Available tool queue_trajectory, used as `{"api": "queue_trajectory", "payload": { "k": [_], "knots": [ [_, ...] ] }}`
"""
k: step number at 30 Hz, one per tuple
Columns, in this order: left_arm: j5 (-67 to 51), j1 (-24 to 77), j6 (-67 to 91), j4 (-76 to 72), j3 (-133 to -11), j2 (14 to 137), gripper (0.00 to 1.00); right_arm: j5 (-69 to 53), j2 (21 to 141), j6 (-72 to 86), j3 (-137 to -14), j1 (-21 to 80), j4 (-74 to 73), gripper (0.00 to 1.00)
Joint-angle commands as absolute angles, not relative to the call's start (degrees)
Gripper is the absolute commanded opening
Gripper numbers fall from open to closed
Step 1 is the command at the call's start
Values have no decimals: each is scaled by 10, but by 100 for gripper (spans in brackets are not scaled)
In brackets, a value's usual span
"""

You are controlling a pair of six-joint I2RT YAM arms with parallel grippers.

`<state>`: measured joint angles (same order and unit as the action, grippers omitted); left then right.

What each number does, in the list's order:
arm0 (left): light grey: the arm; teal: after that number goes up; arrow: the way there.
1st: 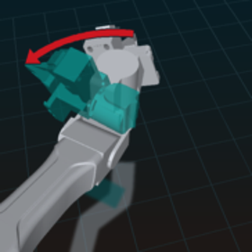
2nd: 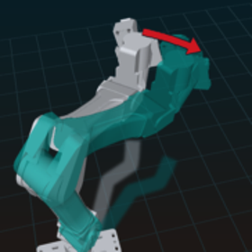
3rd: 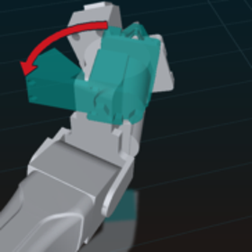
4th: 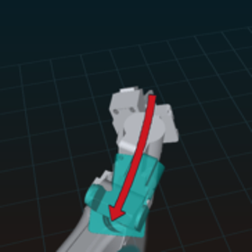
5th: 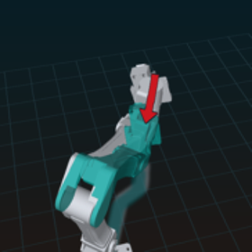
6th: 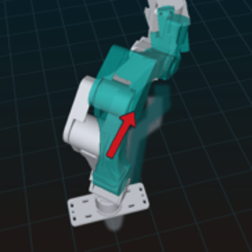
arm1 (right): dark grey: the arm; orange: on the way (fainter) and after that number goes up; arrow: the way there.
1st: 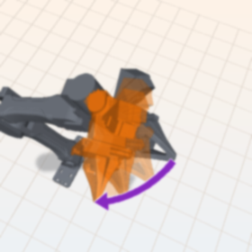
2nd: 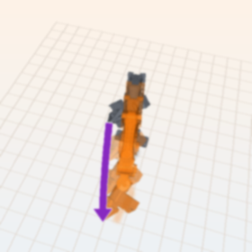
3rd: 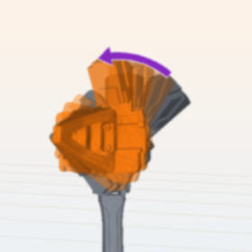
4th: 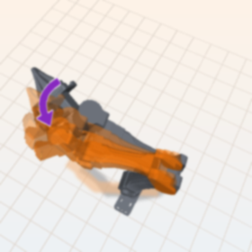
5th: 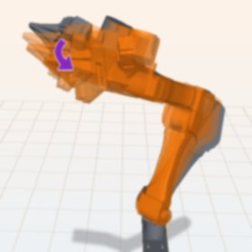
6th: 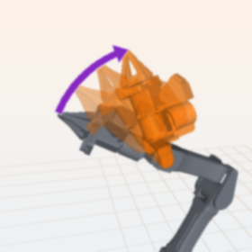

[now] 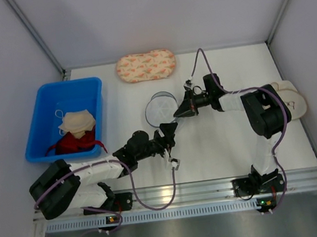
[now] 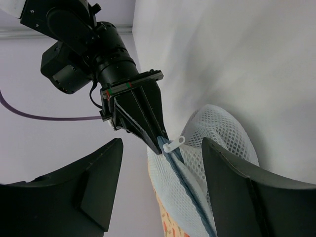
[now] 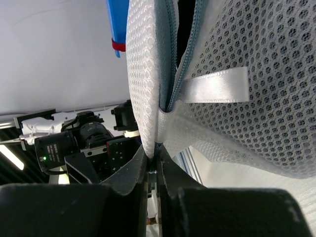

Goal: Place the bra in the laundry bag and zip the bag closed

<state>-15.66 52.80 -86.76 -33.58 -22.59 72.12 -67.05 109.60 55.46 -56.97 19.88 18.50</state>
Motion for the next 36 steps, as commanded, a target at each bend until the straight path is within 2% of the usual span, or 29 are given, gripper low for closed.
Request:
{"api": "queue_trajectory", "payload": {
  "k": [1,8,17,25,31,36],
  "knots": [
    [-183,520,-906,-405,-222,735,70,-680,1088,567,-565,213,223,2],
    [-186,519,-927,-408,-230,759,67,-680,1083,568,-561,219,227,0],
    [-149,506,-947,-418,-262,823,57,-679,1081,572,-554,222,227,0],
    [-155,502,-949,-419,-271,819,52,-675,1083,569,-551,224,225,0],
    [-158,502,-950,-419,-279,818,45,-670,1082,564,-550,227,221,0],
    [-169,502,-950,-418,-280,814,45,-666,1083,557,-553,227,212,0]
  ]
}}
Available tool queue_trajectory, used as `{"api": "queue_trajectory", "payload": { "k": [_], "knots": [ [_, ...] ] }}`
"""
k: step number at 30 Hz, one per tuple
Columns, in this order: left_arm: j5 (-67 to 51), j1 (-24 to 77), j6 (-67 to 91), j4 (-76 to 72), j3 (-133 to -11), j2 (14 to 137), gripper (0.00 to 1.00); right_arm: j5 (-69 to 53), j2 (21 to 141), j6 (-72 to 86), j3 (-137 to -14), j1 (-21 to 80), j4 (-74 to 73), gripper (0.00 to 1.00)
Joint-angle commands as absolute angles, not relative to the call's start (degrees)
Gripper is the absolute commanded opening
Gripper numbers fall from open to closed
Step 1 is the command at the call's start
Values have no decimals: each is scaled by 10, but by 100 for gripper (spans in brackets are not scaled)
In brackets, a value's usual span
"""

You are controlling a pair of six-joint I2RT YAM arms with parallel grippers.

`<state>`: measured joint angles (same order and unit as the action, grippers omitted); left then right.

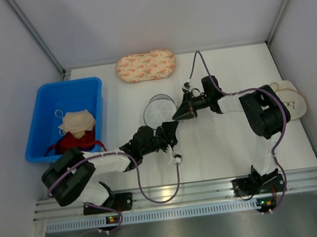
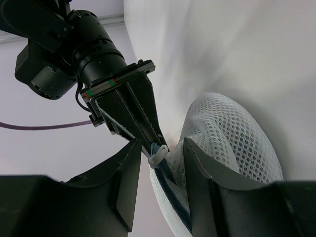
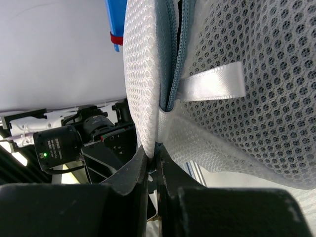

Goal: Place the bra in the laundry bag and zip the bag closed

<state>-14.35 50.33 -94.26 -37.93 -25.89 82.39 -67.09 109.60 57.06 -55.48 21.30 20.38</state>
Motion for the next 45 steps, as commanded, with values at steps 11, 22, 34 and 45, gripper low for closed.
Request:
{"api": "queue_trajectory", "payload": {
  "k": [11,22,34,45],
  "knots": [
    [-192,503,-956,-374,-265,780,52,-668,1082,555,-556,227,210,0],
    [-189,503,-951,-372,-267,781,56,-669,1085,560,-563,227,210,0],
    [-184,516,-947,-347,-238,751,62,-666,1089,562,-564,228,210,0],
    [-161,524,-927,-347,-269,767,55,-645,1078,550,-556,233,198,0]
  ]
}}
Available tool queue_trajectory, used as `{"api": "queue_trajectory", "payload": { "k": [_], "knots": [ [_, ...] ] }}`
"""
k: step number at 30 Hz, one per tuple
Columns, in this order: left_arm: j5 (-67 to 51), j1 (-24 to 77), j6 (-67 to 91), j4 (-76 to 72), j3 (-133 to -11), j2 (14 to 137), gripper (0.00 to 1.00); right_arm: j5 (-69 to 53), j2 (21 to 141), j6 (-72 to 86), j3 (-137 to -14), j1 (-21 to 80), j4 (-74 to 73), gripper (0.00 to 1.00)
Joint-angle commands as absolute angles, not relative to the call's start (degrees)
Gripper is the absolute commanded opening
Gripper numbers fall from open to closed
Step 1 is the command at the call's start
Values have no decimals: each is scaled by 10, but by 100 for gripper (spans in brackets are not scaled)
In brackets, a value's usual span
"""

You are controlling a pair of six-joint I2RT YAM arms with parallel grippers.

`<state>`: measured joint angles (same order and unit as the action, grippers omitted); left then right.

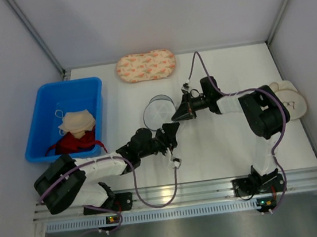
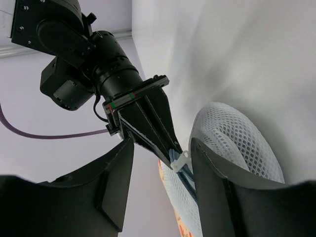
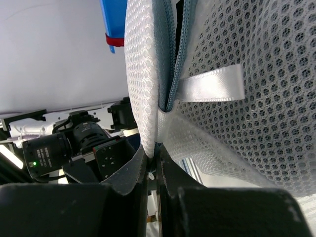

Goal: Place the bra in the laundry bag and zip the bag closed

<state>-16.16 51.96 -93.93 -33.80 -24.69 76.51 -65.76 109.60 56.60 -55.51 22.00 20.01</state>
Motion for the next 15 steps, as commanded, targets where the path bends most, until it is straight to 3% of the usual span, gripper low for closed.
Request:
{"api": "queue_trajectory", "payload": {
  "k": [1,7,15],
  "knots": [
    [-157,524,-926,-346,-272,769,55,-645,1078,548,-558,233,191,0],
    [-123,524,-916,-347,-287,791,46,-647,1076,547,-558,233,190,0],
    [-129,524,-927,-326,-277,787,42,-650,1078,548,-562,234,192,0]
  ]
}}
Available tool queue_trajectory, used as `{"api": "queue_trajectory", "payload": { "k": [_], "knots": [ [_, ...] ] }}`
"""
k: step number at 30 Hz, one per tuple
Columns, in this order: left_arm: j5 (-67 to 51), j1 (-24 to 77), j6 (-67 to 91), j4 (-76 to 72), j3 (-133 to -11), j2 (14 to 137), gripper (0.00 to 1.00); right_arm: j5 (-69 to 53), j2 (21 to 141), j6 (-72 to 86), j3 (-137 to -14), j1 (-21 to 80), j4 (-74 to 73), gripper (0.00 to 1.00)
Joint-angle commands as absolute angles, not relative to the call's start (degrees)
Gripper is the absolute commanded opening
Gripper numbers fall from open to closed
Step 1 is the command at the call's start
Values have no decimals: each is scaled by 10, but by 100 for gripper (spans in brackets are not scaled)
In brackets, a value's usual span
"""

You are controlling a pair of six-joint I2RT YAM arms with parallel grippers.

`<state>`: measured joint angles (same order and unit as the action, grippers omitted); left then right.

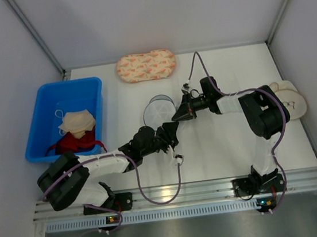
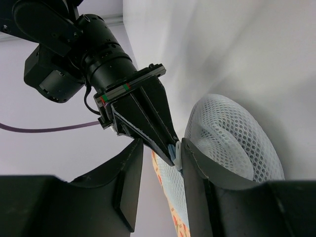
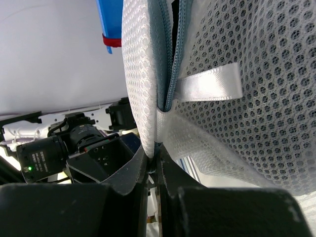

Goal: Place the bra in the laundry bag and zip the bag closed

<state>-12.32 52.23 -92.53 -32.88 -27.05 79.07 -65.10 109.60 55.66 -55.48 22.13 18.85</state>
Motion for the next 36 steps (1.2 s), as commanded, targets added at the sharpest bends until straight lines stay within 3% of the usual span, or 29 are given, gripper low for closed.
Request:
{"api": "queue_trajectory", "payload": {
  "k": [1,7,16,28,35,36],
  "knots": [
    [-127,524,-931,-325,-275,787,42,-650,1077,548,-562,233,192,0],
    [-105,524,-927,-325,-290,803,30,-650,1072,545,-557,234,189,0],
    [-113,524,-921,-253,-299,778,1,-648,1076,513,-572,231,157,0],
    [-215,525,-845,33,-326,655,0,-635,1114,371,-685,212,-14,0],
    [-222,526,-805,53,-337,648,0,-616,1132,248,-778,212,-164,0],
    [-216,526,-765,48,-347,656,0,-616,1132,231,-787,211,-177,5]
  ]
}}
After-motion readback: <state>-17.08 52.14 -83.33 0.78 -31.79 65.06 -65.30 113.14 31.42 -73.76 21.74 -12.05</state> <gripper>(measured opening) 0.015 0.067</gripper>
